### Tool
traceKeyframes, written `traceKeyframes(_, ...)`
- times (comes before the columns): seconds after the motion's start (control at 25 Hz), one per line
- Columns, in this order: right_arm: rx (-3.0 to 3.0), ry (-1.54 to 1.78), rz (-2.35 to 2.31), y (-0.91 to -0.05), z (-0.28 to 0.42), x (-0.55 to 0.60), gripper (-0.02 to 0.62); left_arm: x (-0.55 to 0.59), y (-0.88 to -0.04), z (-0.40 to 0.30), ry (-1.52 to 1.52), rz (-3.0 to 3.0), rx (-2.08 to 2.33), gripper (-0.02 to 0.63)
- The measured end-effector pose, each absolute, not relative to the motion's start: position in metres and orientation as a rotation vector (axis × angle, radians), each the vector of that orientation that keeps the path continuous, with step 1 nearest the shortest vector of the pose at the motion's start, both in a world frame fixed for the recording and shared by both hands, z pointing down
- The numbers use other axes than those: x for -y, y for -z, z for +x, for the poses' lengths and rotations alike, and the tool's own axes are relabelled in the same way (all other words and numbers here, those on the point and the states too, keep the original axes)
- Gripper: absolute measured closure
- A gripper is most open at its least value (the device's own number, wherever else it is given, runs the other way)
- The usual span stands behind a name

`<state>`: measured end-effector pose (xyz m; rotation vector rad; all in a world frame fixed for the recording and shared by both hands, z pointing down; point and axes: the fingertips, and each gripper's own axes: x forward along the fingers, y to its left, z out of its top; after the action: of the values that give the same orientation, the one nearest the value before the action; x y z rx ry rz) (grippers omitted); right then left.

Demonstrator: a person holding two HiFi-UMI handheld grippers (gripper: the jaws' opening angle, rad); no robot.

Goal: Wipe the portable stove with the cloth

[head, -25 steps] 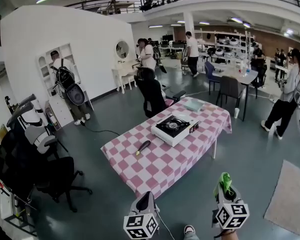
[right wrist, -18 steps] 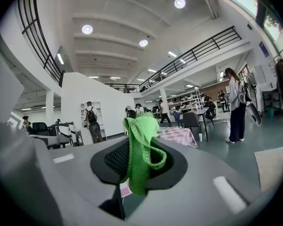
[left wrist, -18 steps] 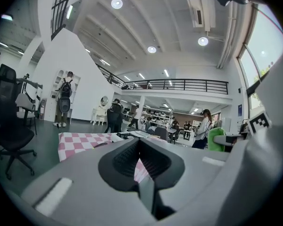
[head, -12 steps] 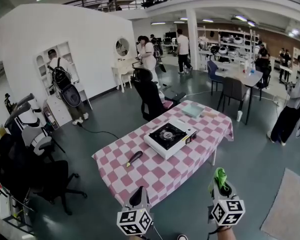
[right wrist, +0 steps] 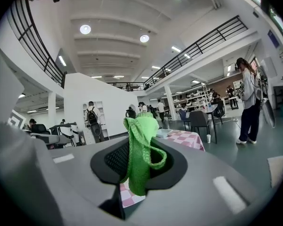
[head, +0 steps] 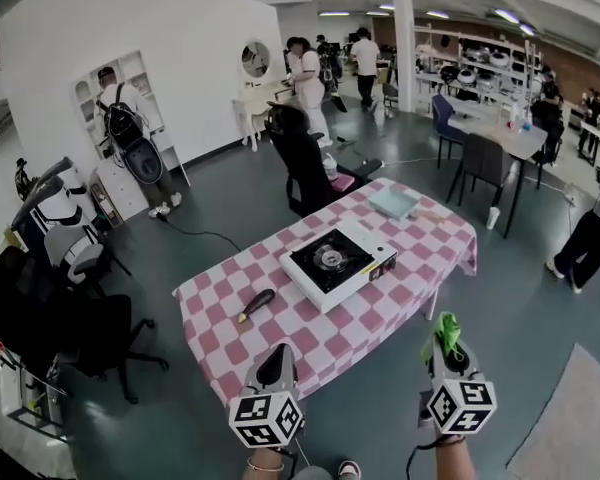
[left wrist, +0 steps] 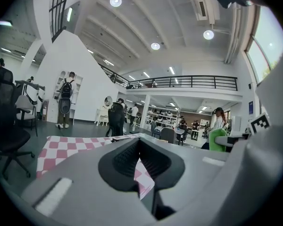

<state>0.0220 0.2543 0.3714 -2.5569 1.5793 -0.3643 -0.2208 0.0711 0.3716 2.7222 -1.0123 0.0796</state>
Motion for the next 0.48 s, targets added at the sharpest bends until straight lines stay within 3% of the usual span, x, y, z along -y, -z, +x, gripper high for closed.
traceKeyframes(0.48,-1.599,0.418,-2.559,-0.391,0.069,-0.214,0.518,-0.030,-0.387,-0.166,-0.125,2.721,1.001,0.606)
